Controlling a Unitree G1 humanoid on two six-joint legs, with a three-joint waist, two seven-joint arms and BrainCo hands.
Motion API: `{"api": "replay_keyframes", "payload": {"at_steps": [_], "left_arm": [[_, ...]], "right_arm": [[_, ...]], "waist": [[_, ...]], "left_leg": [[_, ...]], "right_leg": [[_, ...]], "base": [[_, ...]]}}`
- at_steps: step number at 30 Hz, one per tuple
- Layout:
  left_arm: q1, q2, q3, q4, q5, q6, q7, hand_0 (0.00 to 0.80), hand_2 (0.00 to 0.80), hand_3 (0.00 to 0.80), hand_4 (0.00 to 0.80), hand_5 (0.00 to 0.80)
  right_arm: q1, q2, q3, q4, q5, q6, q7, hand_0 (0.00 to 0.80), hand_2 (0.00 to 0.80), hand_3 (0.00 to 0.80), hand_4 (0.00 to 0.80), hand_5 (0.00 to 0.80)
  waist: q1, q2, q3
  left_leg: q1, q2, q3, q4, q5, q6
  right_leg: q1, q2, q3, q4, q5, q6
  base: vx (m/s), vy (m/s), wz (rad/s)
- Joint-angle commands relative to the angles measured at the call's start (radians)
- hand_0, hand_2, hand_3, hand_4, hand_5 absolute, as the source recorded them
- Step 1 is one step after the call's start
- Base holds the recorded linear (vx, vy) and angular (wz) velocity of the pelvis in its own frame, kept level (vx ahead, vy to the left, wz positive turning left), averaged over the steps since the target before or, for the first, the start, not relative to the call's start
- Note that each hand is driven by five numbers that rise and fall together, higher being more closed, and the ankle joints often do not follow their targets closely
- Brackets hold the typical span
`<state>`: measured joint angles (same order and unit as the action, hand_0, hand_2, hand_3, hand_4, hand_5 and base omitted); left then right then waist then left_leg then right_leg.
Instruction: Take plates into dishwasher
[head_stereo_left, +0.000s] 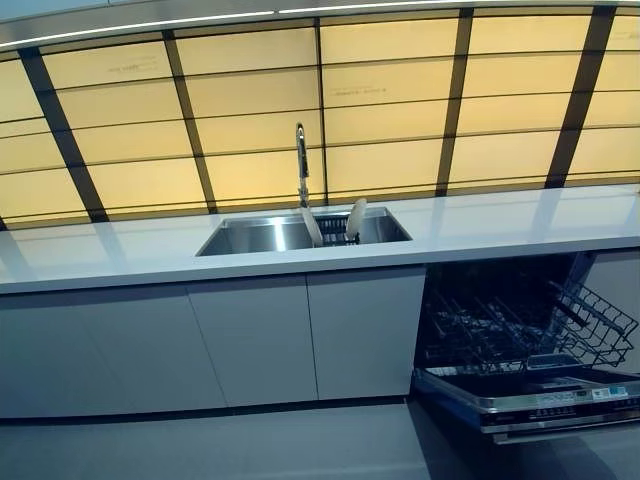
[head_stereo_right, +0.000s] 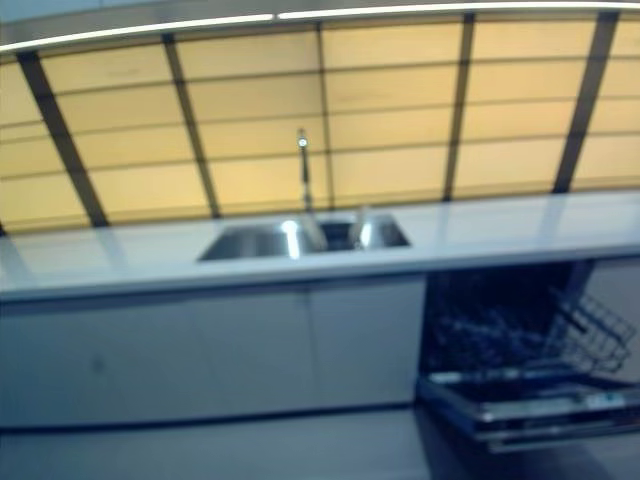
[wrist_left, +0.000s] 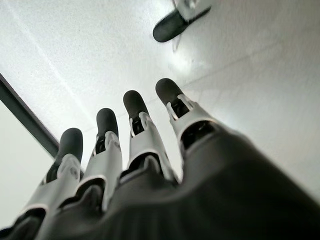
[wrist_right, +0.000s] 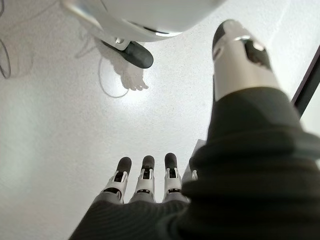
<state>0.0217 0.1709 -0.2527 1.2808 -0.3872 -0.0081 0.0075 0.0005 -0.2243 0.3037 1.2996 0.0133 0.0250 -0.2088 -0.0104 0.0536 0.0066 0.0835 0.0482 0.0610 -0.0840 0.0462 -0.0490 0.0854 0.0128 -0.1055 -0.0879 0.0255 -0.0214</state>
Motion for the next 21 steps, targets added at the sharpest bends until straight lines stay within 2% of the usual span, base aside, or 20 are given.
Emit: {"api": "replay_keyframes", "payload": {"at_steps": [1,11,14,16,21], "left_arm": [[-0.063,-0.024,0.026,0.068,-0.012,-0.017,0.024,0.0,0.0,0.0,0.0,0.0],[-0.08,-0.018,0.002,0.051,-0.003,-0.027,0.0,0.0,0.0,0.0,0.0,0.0],[-0.076,-0.023,-0.001,0.052,-0.012,-0.045,-0.018,0.0,0.0,0.0,0.0,0.0],[-0.07,-0.031,0.0,0.042,-0.039,-0.1,-0.054,0.0,0.0,0.0,0.0,0.0],[-0.066,-0.034,-0.001,0.037,-0.038,-0.121,-0.055,0.0,0.0,0.0,0.0,0.0]], "right_arm": [[-0.047,0.047,0.005,0.054,0.018,-0.017,0.002,0.0,0.0,0.0,0.0,0.0],[-0.056,0.046,0.011,0.049,0.034,-0.027,0.027,0.0,0.0,0.0,0.0,0.0],[-0.056,0.048,0.012,0.046,0.036,-0.032,0.036,0.0,0.0,0.0,0.0,0.0],[-0.054,0.051,0.015,0.041,0.036,-0.039,0.053,0.0,0.0,0.0,0.0,0.0],[-0.053,0.052,0.017,0.039,0.032,-0.039,0.059,0.0,0.0,0.0,0.0,0.0]], "waist": [[0.007,-0.063,-0.011],[0.014,-0.07,-0.005],[0.014,-0.07,-0.005],[0.016,-0.07,-0.004],[0.018,-0.071,-0.002]], "left_leg": [[0.019,-0.078,-0.014,-0.003,-0.037,0.075],[0.021,-0.079,-0.019,-0.003,-0.039,0.078],[0.021,-0.079,-0.021,-0.003,-0.039,0.079],[0.021,-0.081,-0.024,-0.003,-0.041,0.08],[0.021,-0.08,-0.025,-0.003,-0.041,0.08]], "right_leg": [[-0.009,-0.059,0.014,0.001,0.062,0.085],[-0.007,-0.059,0.009,0.001,0.064,0.085],[-0.006,-0.058,0.008,0.001,0.063,0.085],[-0.005,-0.058,0.008,0.001,0.061,0.085],[-0.006,-0.058,0.006,0.001,0.061,0.085]], "base": [[-0.006,-0.005,-0.05],[-0.007,-0.005,-0.04],[0.0,0.0,0.0],[0.0,0.0,0.0],[0.0,0.0,0.0]]}}
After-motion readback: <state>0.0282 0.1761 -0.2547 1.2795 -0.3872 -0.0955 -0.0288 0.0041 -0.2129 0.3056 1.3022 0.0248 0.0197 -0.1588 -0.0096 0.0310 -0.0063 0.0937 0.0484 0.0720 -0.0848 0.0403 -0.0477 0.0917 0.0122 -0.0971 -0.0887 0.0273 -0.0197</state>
